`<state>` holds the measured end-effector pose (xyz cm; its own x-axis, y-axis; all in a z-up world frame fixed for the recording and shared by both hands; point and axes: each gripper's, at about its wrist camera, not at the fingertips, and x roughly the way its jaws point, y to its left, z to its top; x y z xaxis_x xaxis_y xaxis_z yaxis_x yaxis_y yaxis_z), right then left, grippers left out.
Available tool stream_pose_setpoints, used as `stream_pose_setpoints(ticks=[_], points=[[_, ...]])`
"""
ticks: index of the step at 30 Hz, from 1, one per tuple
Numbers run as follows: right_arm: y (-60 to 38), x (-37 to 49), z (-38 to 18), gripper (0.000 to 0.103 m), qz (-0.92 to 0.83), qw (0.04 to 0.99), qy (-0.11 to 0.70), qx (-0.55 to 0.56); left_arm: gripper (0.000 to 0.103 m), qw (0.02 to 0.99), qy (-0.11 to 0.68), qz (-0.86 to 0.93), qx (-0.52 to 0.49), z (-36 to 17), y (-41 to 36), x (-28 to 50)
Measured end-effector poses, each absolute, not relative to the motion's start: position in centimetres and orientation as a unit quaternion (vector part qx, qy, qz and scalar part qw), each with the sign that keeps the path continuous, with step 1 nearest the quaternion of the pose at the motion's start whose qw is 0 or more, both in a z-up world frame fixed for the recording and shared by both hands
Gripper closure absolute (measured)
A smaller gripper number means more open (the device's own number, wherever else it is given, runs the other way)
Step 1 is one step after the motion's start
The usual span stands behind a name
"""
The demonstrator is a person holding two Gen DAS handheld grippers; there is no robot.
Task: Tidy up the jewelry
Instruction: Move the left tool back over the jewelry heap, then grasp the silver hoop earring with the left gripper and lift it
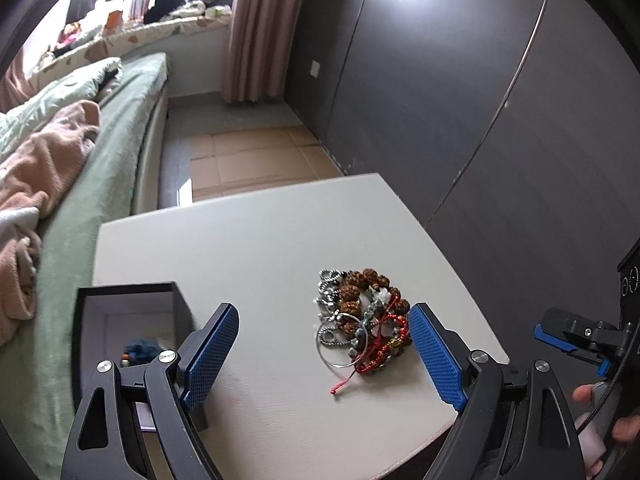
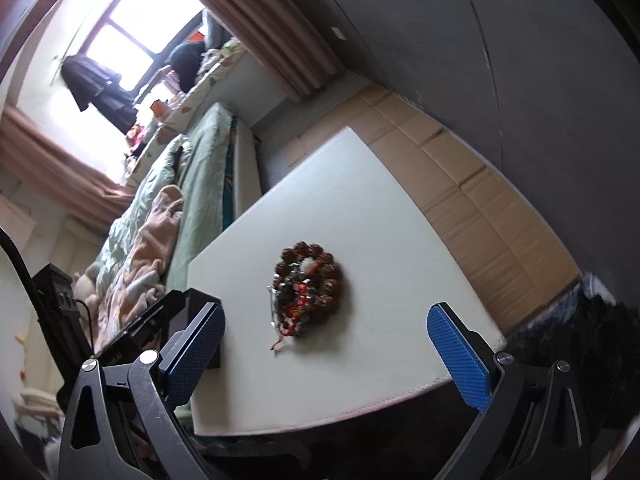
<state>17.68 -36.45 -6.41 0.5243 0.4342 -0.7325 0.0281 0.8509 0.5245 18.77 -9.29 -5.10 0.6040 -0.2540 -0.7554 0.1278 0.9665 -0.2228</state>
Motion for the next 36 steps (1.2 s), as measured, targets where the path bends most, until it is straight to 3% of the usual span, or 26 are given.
stream_pose_setpoints(ticks=[4, 10, 22, 28, 30, 32, 36], points=[[-37.0, 18.5, -7.4, 0.008, 0.121, 0.824, 0.487, 0.264, 0.035, 0.875, 0.461, -0.121, -0.082, -6.6, -10.1, 20.0], [-36.6, 19.6, -8.1, 0.009, 0.124, 0.816, 0.5, 0.261, 0.059, 0.844, 0.511, -0.142, -0.075, -9.2, -12.0, 21.3], [-36.0, 21.2, -8.8, 0.009, 0.124, 0.808, 0.513, 0.262, 0.066, 0.83, 0.538, -0.143, -0.03, -11.6, -14.3, 22.2], [-35.0, 22.0, -9.3, 0.009, 0.127, 0.804, 0.525, 0.249, 0.092, 0.826, 0.543, -0.148, -0.015, -12.5, -14.7, 22.4], [-34.5, 22.2, -9.7, 0.009, 0.132, 0.801, 0.531, 0.245, 0.094, 0.828, 0.541, -0.149, -0.02, -12.1, -14.4, 22.4], [-33.8, 22.5, -10.0, 0.021, 0.14, 0.796, 0.537, 0.241, 0.094, 0.826, 0.54, -0.158, -0.034, -11.5, -13.9, 22.4], [-32.1, 22.9, -11.0, 0.035, 0.157, 0.784, 0.554, 0.233, 0.094, 0.826, 0.536, -0.165, -0.053, -10.7, -13.0, 22.3]])
